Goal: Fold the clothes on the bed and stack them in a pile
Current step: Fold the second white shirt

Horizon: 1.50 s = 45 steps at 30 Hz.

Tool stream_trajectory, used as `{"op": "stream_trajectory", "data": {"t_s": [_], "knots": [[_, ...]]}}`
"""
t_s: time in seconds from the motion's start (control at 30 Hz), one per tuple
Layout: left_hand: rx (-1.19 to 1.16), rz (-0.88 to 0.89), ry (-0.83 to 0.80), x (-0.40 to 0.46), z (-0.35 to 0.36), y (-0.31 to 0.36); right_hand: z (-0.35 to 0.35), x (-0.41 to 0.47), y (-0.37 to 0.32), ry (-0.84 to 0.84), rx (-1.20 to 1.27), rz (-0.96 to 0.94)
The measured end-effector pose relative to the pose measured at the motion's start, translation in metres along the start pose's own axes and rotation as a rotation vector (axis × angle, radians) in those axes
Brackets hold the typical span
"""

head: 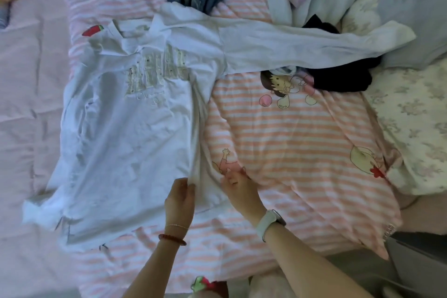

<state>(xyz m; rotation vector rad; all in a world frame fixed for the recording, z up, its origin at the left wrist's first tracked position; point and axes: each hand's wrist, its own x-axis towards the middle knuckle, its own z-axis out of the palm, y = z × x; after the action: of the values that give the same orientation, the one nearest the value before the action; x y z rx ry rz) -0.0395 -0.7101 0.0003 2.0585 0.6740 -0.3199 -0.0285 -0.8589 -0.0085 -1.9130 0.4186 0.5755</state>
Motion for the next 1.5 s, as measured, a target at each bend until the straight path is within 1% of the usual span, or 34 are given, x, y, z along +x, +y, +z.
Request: {"op": "stream_trajectory", "data": {"t_s": [0.07, 0.1, 0.17, 0.2, 0.23, 0.27, 0.33, 0.37, 0.4, 0.43, 0.47, 0.5, 0.53, 0.57, 0.63, 0.67, 0.73, 0.8, 0.87, 0.9, 0.97, 1.03, 1.1, 1.17, 1.2, 1.27, 1.33, 1.43, 1.5], "knots": [[-0.212, -0.093, -0.056, 0.004, -0.014, -0.004, 0.012, -0.001, -0.005, -0.128, 0.011, 0.048], [-0.306, -0.129, -0.094, 0.004, -0.020, -0.005, 0.017, -0.002, -0.006, -0.161, -0.030, 0.046], [-0.420, -0.174, -0.159, 0.001, -0.028, -0.004, 0.024, -0.001, -0.004, -0.132, -0.247, 0.020], [-0.436, -0.168, -0.170, -0.001, -0.031, -0.004, 0.025, 0.000, -0.005, -0.088, -0.369, -0.007], [-0.425, -0.134, -0.162, -0.002, -0.033, -0.003, 0.023, 0.000, -0.007, -0.022, -0.416, -0.056], [-0.382, -0.073, -0.141, -0.003, -0.034, -0.001, 0.020, 0.000, -0.010, 0.041, -0.374, -0.115], [-0.225, 0.072, -0.102, -0.003, -0.034, 0.001, 0.007, -0.006, -0.017, 0.164, -0.089, -0.156], [-0.079, 0.142, -0.099, -0.002, -0.031, -0.001, -0.002, -0.011, -0.018, 0.254, 0.037, -0.147], [0.117, 0.206, -0.109, 0.000, -0.028, -0.005, -0.013, -0.016, -0.018, 0.386, 0.094, -0.161], [0.333, 0.237, -0.148, 0.003, -0.025, -0.011, -0.026, -0.019, -0.014, 0.525, 0.077, -0.181], [0.538, 0.224, -0.211, 0.004, -0.022, -0.016, -0.039, -0.021, -0.008, 0.632, 0.022, -0.186], [0.697, 0.194, -0.290, 0.006, -0.021, -0.021, -0.052, -0.020, -0.001, 0.687, -0.058, -0.161], [0.800, 0.172, -0.357, 0.007, -0.020, -0.027, -0.063, -0.018, 0.007, 0.672, -0.173, -0.109], [0.869, 0.170, -0.402, 0.007, -0.021, -0.034, -0.072, -0.017, 0.016, 0.586, -0.323, -0.031], [0.936, 0.177, -0.450, 0.006, -0.023, -0.042, -0.082, -0.016, 0.035, 0.344, -0.627, 0.151], [0.943, 0.160, -0.460, 0.006, -0.025, -0.041, -0.084, -0.016, 0.041, 0.279, -0.733, 0.182], [0.938, 0.102, -0.449, 0.007, -0.027, -0.029, -0.086, -0.015, 0.043, 0.264, -0.788, 0.146], [0.899, 0.095, -0.359, 0.011, -0.021, -0.004, -0.090, -0.012, 0.039, 0.301, -0.708, 0.109], [0.855, 0.166, -0.268, 0.016, -0.007, 0.028, -0.100, -0.007, 0.034, 0.346, -0.506, 0.092], [0.828, 0.213, -0.255, 0.020, 0.004, 0.045, -0.109, -0.002, 0.031, 0.372, -0.399, 0.081], [0.785, 0.303, -0.275, 0.031, 0.031, 0.082, -0.135, 0.013, 0.025, 0.438, -0.264, 0.027], [0.755, 0.391, -0.300, 0.047, 0.060, 0.121, -0.170, 0.035, 0.016, 0.529, -0.217, -0.047], [0.728, 0.460, -0.312, 0.065, 0.088, 0.158, -0.210, 0.060, 0.007, 0.609, -0.184, -0.079], [0.749, 0.533, -0.313, 0.085, 0.116, 0.191, -0.250, 0.089, 0.000, 0.672, -0.089, -0.035], [0.774, 0.582, -0.309, 0.095, 0.130, 0.205, -0.269, 0.103, 0.000, 0.704, 0.006, 0.020], [0.813, 0.659, -0.307, 0.119, 0.156, 0.234, -0.304, 0.133, -0.002, 0.774, 0.275, 0.117], [0.819, 0.698, -0.310, 0.139, 0.180, 0.258, -0.333, 0.157, -0.002, 0.833, 0.535, 0.167], [0.880, 0.871, -0.294, 0.158, 0.212, 0.288, -0.361, 0.182, -0.004, 0.803, 0.855, 0.200], [0.874, 0.965, -0.329, 0.163, 0.233, 0.307, -0.368, 0.194, -0.005, 0.759, 0.973, 0.220]]}}
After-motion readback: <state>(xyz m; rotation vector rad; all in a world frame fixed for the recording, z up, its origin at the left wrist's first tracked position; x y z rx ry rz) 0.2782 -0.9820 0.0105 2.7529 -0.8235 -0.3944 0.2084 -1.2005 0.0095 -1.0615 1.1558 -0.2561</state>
